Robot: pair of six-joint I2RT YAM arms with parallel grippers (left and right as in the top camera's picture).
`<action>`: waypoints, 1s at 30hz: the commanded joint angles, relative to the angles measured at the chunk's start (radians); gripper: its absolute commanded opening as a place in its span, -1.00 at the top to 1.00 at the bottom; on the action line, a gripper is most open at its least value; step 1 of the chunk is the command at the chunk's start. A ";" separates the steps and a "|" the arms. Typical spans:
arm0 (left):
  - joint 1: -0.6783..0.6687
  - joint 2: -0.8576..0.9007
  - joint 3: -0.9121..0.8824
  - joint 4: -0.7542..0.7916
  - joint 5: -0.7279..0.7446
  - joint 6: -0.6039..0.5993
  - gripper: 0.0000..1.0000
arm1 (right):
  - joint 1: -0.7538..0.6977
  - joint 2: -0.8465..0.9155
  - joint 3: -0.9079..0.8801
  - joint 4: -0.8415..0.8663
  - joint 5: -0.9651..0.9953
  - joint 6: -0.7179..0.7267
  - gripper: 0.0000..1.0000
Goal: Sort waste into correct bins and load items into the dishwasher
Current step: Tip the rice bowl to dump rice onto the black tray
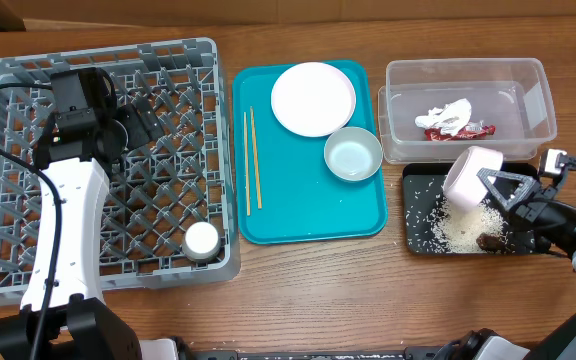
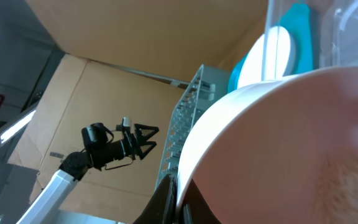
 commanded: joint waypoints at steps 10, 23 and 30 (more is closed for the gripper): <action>0.005 -0.027 0.020 0.004 -0.010 -0.009 -0.99 | -0.009 0.004 -0.001 0.117 -0.050 0.548 0.92; 0.005 -0.027 0.020 0.004 -0.010 -0.009 -1.00 | -0.009 0.001 -0.001 0.163 -0.026 0.670 0.92; 0.005 -0.027 0.020 0.004 -0.010 -0.009 -0.99 | 0.076 -0.106 0.039 0.242 -0.011 0.679 0.92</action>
